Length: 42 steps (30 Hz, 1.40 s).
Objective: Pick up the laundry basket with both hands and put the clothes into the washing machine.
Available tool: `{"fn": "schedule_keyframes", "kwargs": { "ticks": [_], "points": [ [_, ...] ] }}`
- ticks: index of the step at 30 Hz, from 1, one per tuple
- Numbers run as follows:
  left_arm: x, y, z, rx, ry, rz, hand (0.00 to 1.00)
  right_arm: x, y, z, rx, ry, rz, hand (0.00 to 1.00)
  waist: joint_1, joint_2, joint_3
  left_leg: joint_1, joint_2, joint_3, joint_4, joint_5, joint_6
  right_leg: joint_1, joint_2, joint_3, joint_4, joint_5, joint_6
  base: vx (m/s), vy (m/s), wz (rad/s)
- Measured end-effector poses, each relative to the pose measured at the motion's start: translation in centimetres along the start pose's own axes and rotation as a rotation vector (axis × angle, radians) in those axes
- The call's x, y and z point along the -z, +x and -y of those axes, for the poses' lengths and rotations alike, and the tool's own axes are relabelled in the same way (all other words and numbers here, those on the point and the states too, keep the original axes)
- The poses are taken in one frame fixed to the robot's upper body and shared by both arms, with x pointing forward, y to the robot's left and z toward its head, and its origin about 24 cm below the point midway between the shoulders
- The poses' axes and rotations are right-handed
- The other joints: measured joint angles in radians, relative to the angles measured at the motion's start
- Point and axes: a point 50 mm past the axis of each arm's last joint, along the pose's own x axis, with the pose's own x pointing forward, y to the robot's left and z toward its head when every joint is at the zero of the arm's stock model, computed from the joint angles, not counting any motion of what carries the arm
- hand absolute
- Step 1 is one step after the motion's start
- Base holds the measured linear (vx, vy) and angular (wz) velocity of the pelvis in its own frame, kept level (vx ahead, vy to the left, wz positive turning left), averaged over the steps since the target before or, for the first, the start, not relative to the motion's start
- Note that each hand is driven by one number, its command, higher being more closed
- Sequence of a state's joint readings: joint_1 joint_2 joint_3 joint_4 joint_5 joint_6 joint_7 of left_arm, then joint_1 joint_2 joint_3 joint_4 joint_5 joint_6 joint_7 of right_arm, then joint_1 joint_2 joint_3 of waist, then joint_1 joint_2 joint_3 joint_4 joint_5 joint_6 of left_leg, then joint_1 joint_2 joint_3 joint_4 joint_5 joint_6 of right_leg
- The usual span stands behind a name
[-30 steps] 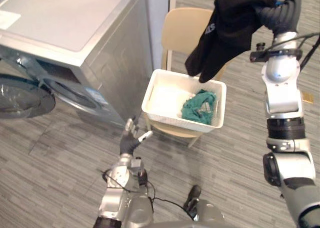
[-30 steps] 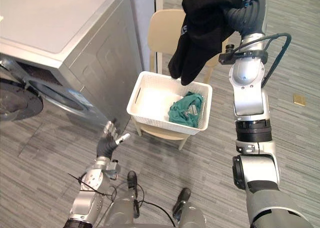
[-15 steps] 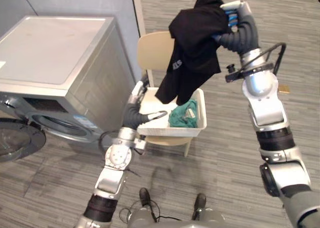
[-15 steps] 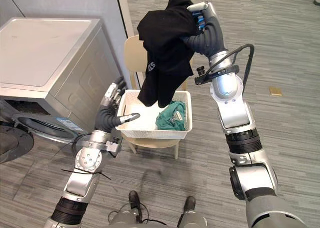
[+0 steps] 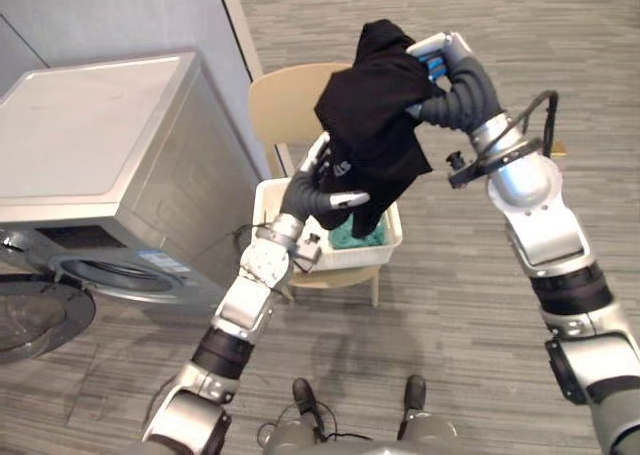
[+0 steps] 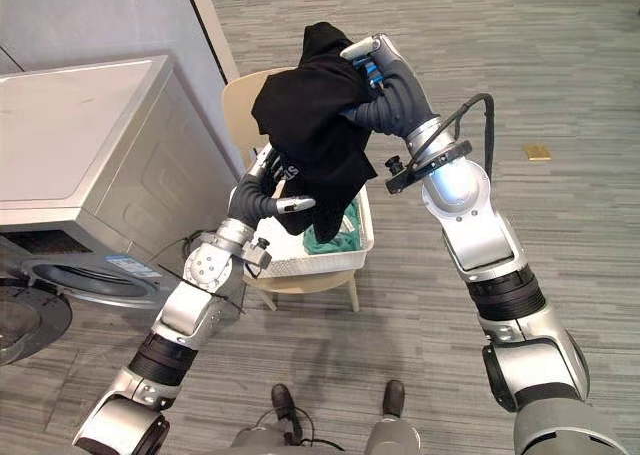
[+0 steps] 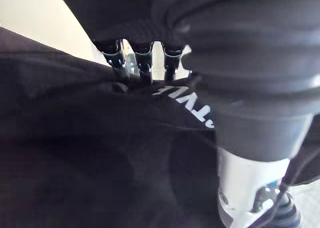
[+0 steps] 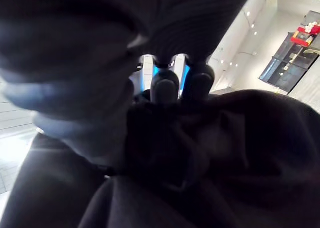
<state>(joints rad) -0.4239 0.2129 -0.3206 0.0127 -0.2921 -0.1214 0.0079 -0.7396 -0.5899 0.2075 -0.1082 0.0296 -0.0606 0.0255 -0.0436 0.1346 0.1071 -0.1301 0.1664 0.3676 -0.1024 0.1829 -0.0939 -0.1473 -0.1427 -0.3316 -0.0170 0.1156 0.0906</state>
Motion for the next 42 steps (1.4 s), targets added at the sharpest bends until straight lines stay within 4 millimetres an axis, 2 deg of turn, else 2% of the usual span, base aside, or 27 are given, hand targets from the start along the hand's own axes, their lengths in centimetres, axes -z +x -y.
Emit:
{"fn": "schedule_keyframes", "kwargs": {
  "ticks": [4, 8, 16, 17, 30, 42],
  "points": [
    [0.3, 0.6, 0.2, 0.029, -0.095, -0.018, 0.00, 0.1, 0.0, -0.1, -0.011, 0.012, -0.003, 1.00, -0.003, 0.003, 0.000, -0.001, -0.003, -0.004, 0.001, 0.000, 0.000, 0.000, 0.000, 0.004, -0.009, 0.009, -0.004, 0.07, -0.020, -0.04],
    [-0.3, 1.4, 0.6, 0.065, -0.177, -0.011, 0.00, 0.1, -0.1, -0.8, -0.045, 0.051, -0.006, 1.00, -0.005, 0.003, 0.000, -0.001, -0.004, -0.007, 0.004, 0.000, 0.000, 0.000, -0.001, 0.005, -0.008, 0.010, -0.004, 0.07, -0.018, 0.00],
    [-0.4, 1.7, -0.5, 0.041, -0.139, -0.012, 0.00, 0.1, -0.1, -1.9, -0.080, 0.094, -0.001, 1.00, -0.006, 0.003, 0.000, -0.002, -0.005, -0.004, 0.000, 0.000, 0.000, -0.009, -0.001, 0.018, -0.008, 0.010, -0.004, 0.03, -0.011, -0.03],
    [-0.5, 1.7, -0.6, 0.042, -0.133, -0.011, 1.00, 0.0, -0.1, -1.9, -0.079, 0.101, 0.000, 1.00, -0.003, 0.003, 0.000, -0.003, -0.005, -0.001, 0.000, 0.000, 0.000, -0.014, -0.001, 0.022, -0.007, 0.010, -0.004, 0.01, -0.013, -0.11],
    [-1.4, 2.0, -1.5, 0.045, -0.053, 0.024, 1.00, 0.3, -0.6, -2.9, -0.100, 0.149, 0.003, 1.00, -0.003, 0.000, 0.002, -0.007, -0.004, 0.007, -0.001, 0.000, 0.000, -0.024, 0.000, 0.033, -0.010, 0.017, -0.002, 0.01, -0.010, -0.02],
    [-1.6, 1.9, -2.0, -0.069, -0.004, 0.068, 1.00, 0.9, -1.4, -4.2, -0.099, 0.212, -0.029, 1.00, 0.000, -0.019, 0.015, -0.009, -0.004, 0.018, -0.001, 0.000, 0.000, -0.030, 0.001, 0.039, -0.013, 0.027, -0.008, 0.03, -0.017, -0.01]
  ]
}}
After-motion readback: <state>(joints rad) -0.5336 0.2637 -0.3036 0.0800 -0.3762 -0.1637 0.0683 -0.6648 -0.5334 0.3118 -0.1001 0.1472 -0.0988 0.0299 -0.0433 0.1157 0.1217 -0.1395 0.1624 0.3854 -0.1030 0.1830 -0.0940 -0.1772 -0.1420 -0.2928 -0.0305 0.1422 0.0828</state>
